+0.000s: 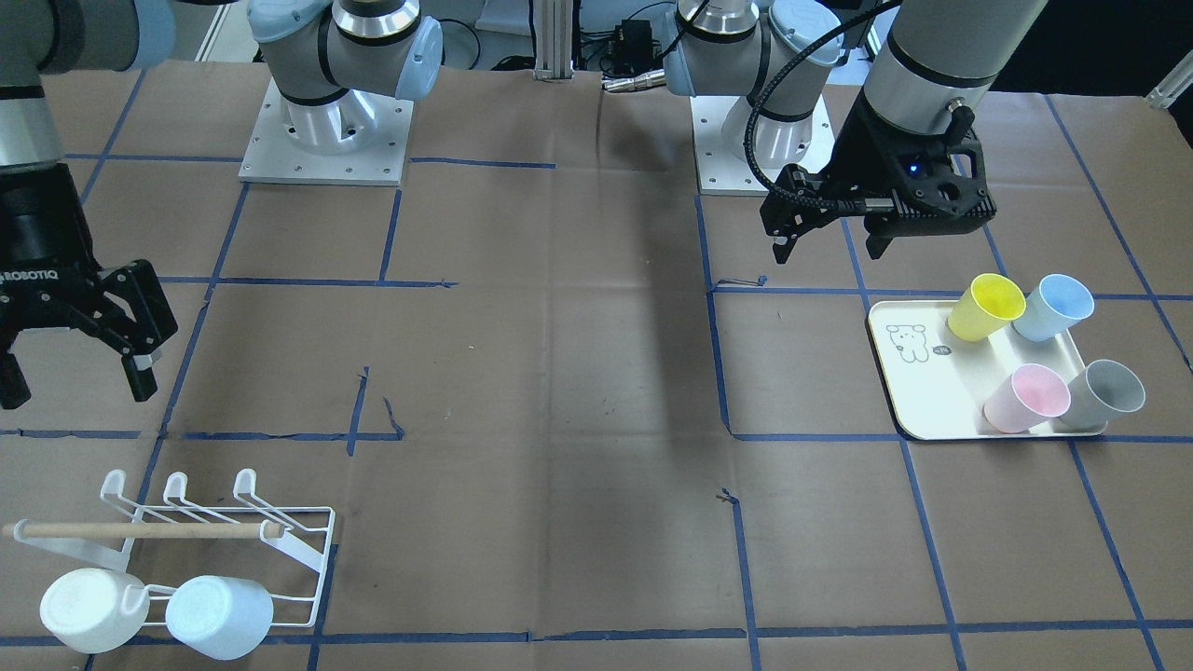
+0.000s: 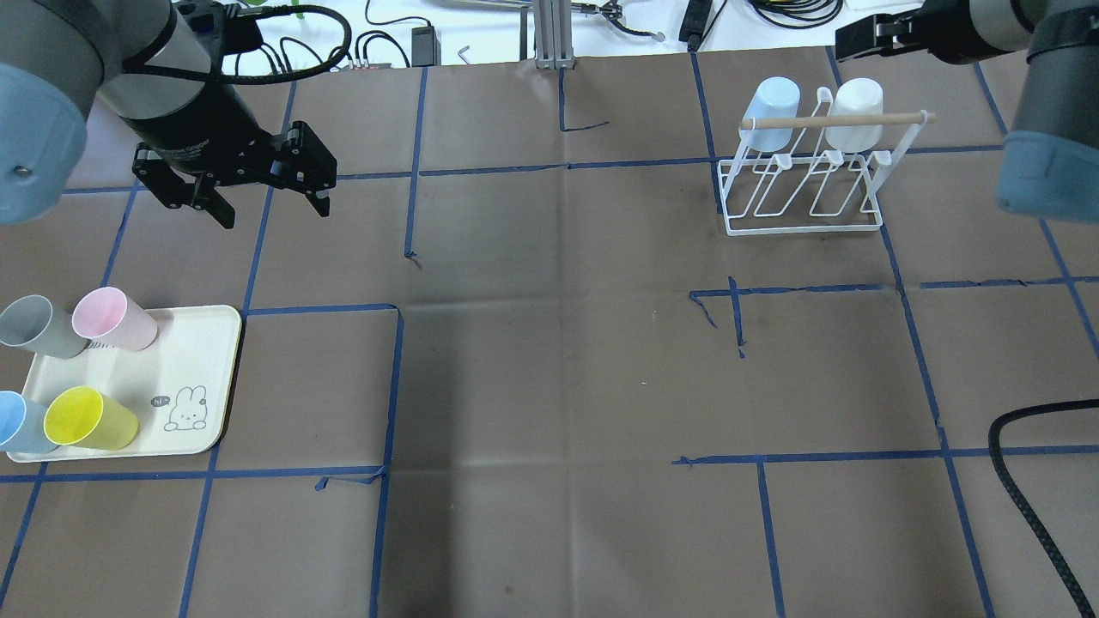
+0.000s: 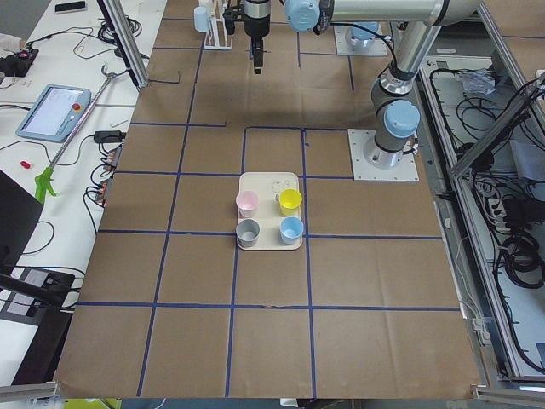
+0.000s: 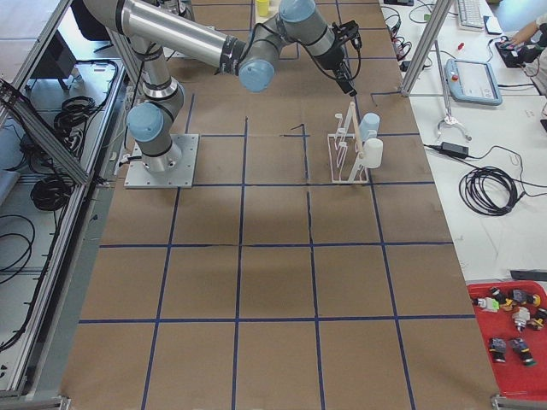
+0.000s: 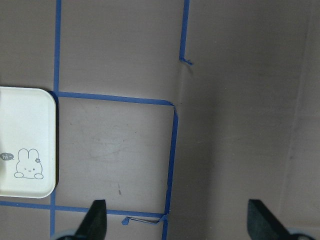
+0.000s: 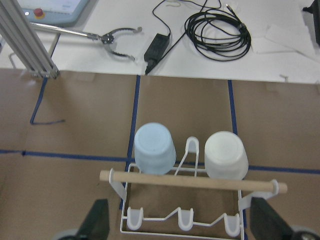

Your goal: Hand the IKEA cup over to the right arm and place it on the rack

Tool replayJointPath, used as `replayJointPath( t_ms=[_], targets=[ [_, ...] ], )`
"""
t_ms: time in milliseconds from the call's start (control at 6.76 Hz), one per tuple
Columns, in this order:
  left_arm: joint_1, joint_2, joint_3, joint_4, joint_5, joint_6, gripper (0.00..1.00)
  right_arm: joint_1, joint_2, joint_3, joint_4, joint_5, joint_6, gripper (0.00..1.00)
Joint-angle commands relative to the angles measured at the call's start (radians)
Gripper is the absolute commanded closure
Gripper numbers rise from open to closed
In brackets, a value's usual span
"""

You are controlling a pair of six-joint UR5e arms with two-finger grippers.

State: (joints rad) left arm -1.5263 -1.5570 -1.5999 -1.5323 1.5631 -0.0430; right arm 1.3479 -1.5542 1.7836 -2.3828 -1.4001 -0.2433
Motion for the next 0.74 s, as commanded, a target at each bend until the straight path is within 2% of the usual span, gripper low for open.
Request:
replayJointPath(
  t_ms=[0,148,444,592],
  targets=[
    [0.0,0.0,0.0,0.0,0.0,0.0,0.01,0.042,-0.096,-0.001,0.288,-0.043,0.05,0.0],
    [0.0,0.0,0.0,0.0,0.0,0.0,0.01,0.057,-0.119,-0.003,0.389,-0.043,0.134,0.0],
    [0.0,0.002,0.0,0.0,0.0,0.0,0.01,0.144,-0.135,-0.009,0.454,-0.126,0.153,0.0],
    [0.0,0.002,0.0,0.001,0.0,-0.002,0.01,0.205,-0.139,-0.042,0.509,-0.126,0.232,0.0]
  ],
)
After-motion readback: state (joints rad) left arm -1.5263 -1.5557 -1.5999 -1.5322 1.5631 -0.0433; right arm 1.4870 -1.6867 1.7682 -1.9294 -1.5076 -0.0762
